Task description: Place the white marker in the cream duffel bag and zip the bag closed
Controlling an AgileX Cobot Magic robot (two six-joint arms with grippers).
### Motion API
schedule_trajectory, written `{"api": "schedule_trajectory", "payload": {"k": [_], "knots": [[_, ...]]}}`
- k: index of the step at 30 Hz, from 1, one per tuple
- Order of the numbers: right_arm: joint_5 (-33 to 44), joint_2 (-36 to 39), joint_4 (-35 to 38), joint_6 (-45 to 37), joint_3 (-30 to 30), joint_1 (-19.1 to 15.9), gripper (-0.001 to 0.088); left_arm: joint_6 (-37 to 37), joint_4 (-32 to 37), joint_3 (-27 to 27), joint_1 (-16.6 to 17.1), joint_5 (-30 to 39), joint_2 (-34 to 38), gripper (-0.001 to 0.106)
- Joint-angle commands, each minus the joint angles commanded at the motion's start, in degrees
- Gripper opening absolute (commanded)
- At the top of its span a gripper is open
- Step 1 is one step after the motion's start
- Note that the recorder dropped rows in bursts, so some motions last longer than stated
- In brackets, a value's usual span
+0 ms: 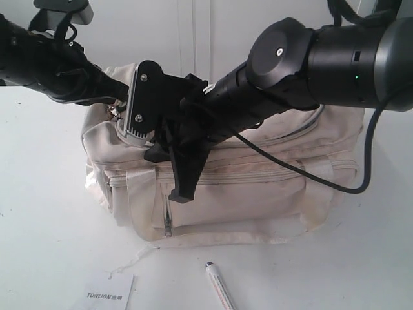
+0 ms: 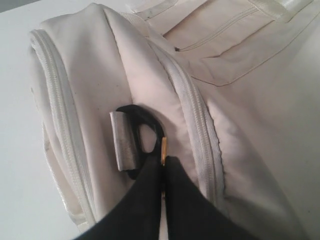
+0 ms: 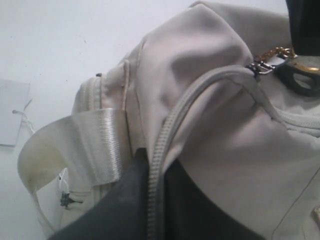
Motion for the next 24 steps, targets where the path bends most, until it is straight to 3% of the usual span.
{"api": "schedule_trajectory", "payload": {"k": [10,18,24], "knots": [[-1.3,0.0,0.0,0.2,0.0,0.0,0.0036,0.0,0.0,0.0,0.0,1.0,0.0,0.0],[-1.2,0.0,0.0,1.9,0.0,0.0,0.0319,0.1,0.0,0.0,0.0,1.0,0.0,0.0],[-1.1,0.0,0.1,1.9,0.0,0.0,0.0435,0.2,0.0,0.0,0.0,1.3,0.0,0.001]]}}
